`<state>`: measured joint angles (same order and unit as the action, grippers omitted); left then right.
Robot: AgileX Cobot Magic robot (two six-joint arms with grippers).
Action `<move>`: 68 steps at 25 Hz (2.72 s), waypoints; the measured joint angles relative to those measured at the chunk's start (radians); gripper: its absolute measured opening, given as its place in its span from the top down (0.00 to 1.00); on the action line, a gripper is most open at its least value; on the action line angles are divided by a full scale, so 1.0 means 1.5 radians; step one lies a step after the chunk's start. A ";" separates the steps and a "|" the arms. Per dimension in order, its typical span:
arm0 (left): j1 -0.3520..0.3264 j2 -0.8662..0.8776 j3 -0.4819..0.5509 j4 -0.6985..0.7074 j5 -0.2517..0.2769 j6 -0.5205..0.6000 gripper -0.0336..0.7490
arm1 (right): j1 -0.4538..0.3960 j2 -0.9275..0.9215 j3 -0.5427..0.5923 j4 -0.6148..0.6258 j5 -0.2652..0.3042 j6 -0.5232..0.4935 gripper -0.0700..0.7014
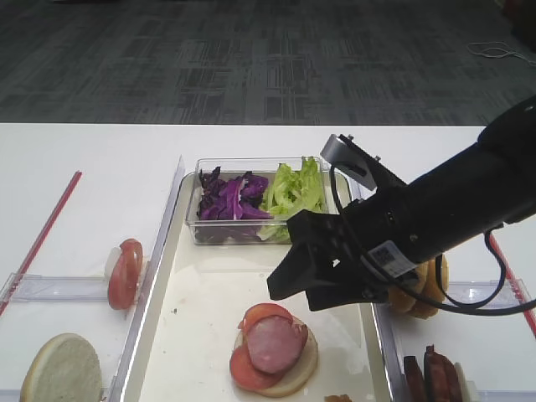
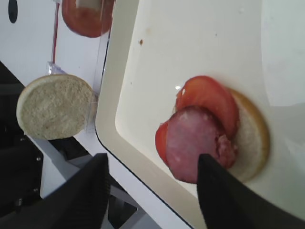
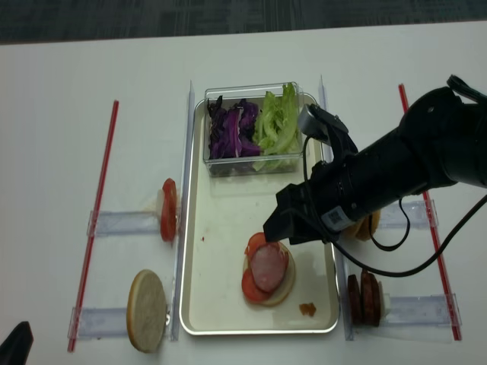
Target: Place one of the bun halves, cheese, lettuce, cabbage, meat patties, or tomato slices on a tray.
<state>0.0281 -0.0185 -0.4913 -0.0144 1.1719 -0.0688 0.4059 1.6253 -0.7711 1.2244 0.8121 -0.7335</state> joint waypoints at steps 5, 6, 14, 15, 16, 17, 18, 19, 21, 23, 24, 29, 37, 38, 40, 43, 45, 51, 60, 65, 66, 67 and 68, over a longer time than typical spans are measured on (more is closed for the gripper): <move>0.000 0.000 0.000 0.000 0.000 0.000 0.42 | 0.000 -0.027 0.000 -0.075 0.017 0.056 0.37; 0.000 0.000 0.000 0.000 0.000 0.000 0.42 | 0.000 -0.033 0.000 -0.091 0.022 0.070 0.37; 0.000 0.000 0.000 0.000 0.000 0.000 0.42 | 0.000 -0.061 -0.011 -0.214 0.087 0.174 0.37; 0.000 0.000 0.000 0.000 0.000 0.000 0.42 | 0.000 -0.062 -0.015 -0.231 0.096 0.187 0.37; 0.000 0.000 0.000 0.000 0.000 0.000 0.42 | 0.000 -0.063 -0.021 -0.245 0.105 0.196 0.37; 0.000 0.000 0.000 0.000 0.000 0.000 0.42 | 0.000 -0.063 -0.027 -0.259 0.114 0.206 0.37; 0.000 0.000 0.000 0.000 0.000 0.000 0.42 | 0.000 -0.063 -0.034 -0.270 0.123 0.218 0.37; 0.000 0.000 0.000 0.000 0.000 0.000 0.42 | 0.000 -0.063 -0.042 -0.285 0.131 0.230 0.37; 0.000 0.000 0.000 0.000 0.000 0.000 0.42 | 0.000 -0.063 -0.060 -0.319 0.151 0.260 0.37; 0.000 0.000 0.000 0.000 0.000 0.000 0.42 | 0.000 -0.063 -0.080 -0.357 0.172 0.288 0.37; 0.000 0.000 0.000 0.000 0.000 0.000 0.42 | 0.000 -0.063 -0.091 -0.381 0.186 0.307 0.37; 0.000 0.000 0.000 0.000 0.000 0.000 0.42 | 0.000 -0.063 -0.151 -0.484 0.251 0.389 0.37; 0.000 0.000 0.000 0.000 0.000 0.000 0.42 | 0.000 -0.063 -0.194 -0.585 0.264 0.499 0.37; 0.000 0.000 0.000 0.000 0.000 0.000 0.42 | 0.000 -0.063 -0.194 -0.589 0.264 0.509 0.37; 0.000 0.000 0.000 0.000 0.000 0.000 0.42 | 0.000 -0.063 -0.194 -0.601 0.264 0.529 0.37; 0.000 0.000 0.000 0.000 0.000 0.000 0.42 | 0.000 -0.063 -0.194 -0.643 0.264 0.553 0.37; 0.000 0.000 0.000 0.000 0.000 0.000 0.42 | 0.000 -0.063 -0.194 -0.660 0.264 0.557 0.37; 0.000 0.000 0.000 0.000 0.000 0.000 0.42 | 0.000 -0.063 -0.194 -0.662 0.265 0.542 0.37; 0.000 0.000 0.000 0.000 0.000 0.000 0.42 | -0.005 -0.063 -0.194 -0.692 0.267 0.524 0.37; 0.000 0.000 0.000 0.000 0.000 0.000 0.42 | -0.054 -0.063 -0.194 -0.695 0.267 0.520 0.37; 0.000 0.000 0.000 0.000 0.000 0.000 0.42 | -0.069 -0.063 -0.194 -0.698 0.267 0.516 0.37; 0.000 0.000 0.000 0.000 0.000 0.000 0.42 | -0.079 -0.063 -0.194 -0.699 0.267 0.514 0.37; 0.000 0.000 0.000 0.000 0.000 0.000 0.42 | -0.089 -0.063 -0.194 -0.700 0.267 0.512 0.37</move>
<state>0.0281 -0.0185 -0.4913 -0.0144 1.1719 -0.0688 0.2717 1.5311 -1.0628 0.1739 1.2124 0.0339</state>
